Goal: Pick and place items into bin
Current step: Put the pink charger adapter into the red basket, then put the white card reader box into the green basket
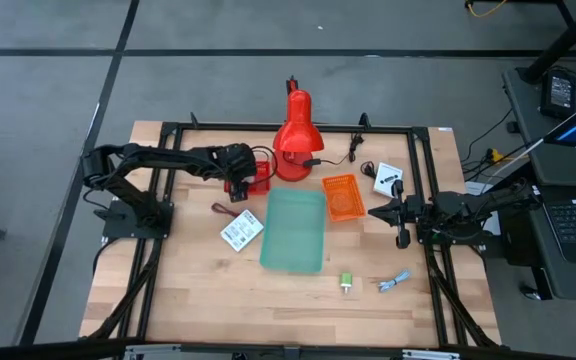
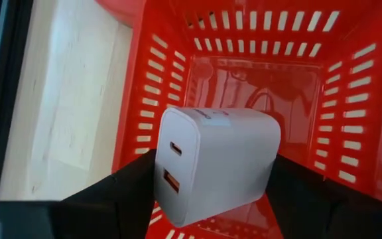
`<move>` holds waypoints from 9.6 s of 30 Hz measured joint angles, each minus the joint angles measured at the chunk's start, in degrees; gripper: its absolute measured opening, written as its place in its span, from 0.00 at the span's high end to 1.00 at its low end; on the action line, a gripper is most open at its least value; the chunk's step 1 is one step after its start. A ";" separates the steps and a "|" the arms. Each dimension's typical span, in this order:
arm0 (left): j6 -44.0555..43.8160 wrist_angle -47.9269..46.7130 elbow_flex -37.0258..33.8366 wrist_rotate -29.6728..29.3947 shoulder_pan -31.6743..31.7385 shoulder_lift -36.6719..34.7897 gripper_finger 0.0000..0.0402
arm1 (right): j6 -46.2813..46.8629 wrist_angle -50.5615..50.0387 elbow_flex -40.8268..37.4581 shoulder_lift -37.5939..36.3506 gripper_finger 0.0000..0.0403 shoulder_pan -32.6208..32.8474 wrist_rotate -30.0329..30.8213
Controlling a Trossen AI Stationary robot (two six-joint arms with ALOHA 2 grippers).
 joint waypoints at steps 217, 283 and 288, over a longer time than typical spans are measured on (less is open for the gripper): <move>-4.24 26.04 -28.85 5.68 -16.26 -42.38 0.99 | 48.48 -69.17 43.16 79.17 0.52 5.06 27.78; -4.93 24.27 -28.85 4.03 -16.24 -42.38 0.99 | 40.73 -51.43 31.41 87.36 0.60 -5.96 32.47; -4.93 24.27 -28.85 4.03 -16.24 -42.38 0.99 | 40.76 -51.56 31.41 87.36 0.60 -5.99 32.50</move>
